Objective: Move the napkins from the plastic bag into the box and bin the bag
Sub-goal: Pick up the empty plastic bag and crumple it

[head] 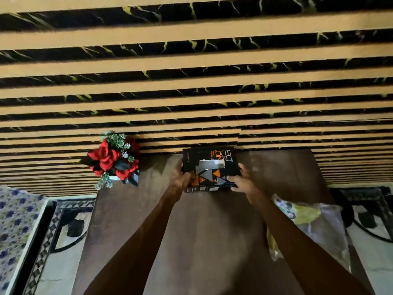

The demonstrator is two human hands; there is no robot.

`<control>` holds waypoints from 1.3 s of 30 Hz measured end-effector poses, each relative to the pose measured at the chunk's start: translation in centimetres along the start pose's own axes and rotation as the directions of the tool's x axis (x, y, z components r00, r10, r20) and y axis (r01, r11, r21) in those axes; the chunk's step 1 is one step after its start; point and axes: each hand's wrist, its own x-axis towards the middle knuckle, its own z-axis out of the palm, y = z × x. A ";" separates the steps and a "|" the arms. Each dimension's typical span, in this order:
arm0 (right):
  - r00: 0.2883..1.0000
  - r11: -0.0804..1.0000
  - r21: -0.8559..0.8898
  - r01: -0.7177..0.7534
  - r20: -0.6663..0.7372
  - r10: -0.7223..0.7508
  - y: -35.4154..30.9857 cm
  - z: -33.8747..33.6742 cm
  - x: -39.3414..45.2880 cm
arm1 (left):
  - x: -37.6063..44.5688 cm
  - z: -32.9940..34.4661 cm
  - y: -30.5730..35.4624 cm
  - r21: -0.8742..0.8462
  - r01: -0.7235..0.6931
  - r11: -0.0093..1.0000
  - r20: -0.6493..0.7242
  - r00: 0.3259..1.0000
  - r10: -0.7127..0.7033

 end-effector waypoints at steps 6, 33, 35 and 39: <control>0.999 0.999 -0.028 -0.021 0.034 0.022 -1.0 0.6 3.9 | 4.2 -1.6 -1.2 0.049 -0.006 0.999 0.028 1.000 0.004; 0.995 0.808 -0.588 0.035 -0.052 -0.081 21.8 -25.6 -10.8 | -14.7 30.3 -9.4 0.587 0.064 0.807 0.143 0.973 -0.181; 0.995 0.901 -0.425 0.086 -0.006 -0.098 21.2 -26.8 -11.4 | -16.4 32.2 -8.7 0.538 0.193 0.820 0.132 0.942 -0.309; 0.998 0.987 -0.159 0.007 0.059 0.003 19.8 -28.6 -11.6 | -18.5 35.7 -8.5 0.341 0.230 0.911 0.165 0.940 -0.299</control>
